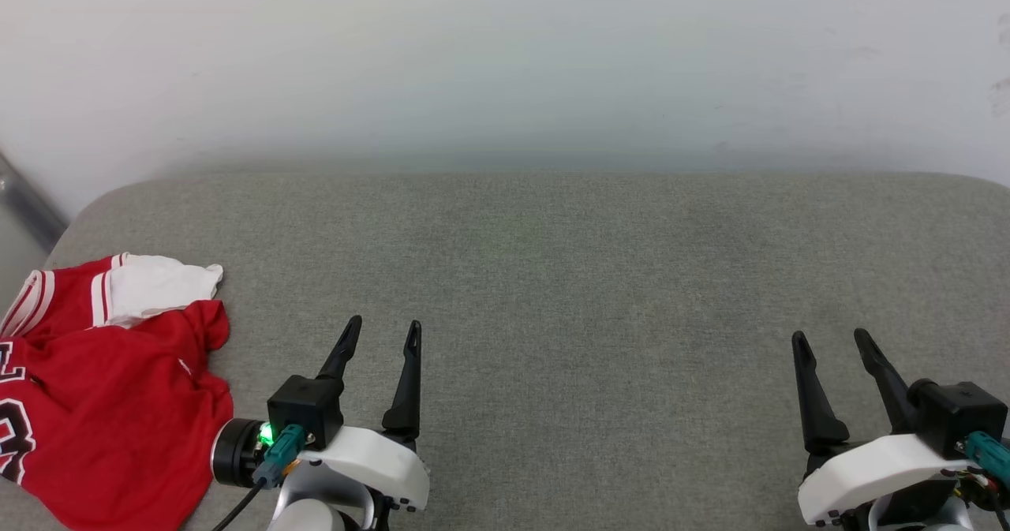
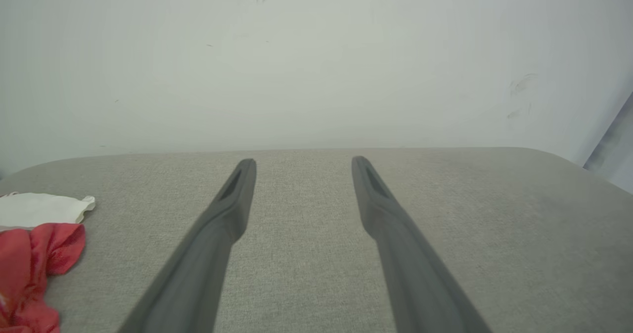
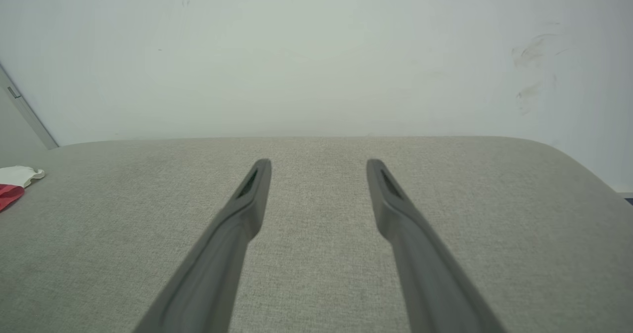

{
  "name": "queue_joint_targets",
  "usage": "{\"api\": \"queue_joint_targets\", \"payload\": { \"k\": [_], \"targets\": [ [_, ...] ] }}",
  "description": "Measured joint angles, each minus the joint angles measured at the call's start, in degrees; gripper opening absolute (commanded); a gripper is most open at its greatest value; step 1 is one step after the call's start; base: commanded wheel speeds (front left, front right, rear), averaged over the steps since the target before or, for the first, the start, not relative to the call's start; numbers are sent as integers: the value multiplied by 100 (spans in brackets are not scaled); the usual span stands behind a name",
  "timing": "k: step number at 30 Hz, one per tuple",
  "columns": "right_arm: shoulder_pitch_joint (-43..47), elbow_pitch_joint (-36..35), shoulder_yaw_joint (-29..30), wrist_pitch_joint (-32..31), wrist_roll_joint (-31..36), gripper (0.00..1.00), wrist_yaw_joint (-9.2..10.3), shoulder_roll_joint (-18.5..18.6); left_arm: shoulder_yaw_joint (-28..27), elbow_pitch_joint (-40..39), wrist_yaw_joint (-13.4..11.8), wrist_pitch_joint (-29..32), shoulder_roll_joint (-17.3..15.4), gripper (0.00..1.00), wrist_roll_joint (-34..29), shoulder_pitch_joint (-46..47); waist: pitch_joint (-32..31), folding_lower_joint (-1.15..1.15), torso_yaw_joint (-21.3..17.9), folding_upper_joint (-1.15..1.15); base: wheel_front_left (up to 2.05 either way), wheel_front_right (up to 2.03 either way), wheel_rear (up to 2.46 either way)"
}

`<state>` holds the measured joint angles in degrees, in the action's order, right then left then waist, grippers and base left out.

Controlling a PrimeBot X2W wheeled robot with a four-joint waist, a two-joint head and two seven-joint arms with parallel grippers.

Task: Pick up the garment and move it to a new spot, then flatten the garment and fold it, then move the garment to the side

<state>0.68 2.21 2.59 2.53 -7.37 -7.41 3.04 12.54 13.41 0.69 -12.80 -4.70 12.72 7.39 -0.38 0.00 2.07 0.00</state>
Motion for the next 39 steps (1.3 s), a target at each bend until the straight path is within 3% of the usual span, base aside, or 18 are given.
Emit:
{"api": "queue_joint_targets", "payload": {
  "k": [28,39],
  "targets": [
    [49,12,-14,208,555,100,-9,-3,-33,302,4,-226,49,100,-550,97,2,0,59,0,0,0,0],
    [12,-25,-66,258,503,100,-9,-3,-188,356,-62,-226,69,100,-460,202,42,0,378,0,0,0,0]
  ]
}}
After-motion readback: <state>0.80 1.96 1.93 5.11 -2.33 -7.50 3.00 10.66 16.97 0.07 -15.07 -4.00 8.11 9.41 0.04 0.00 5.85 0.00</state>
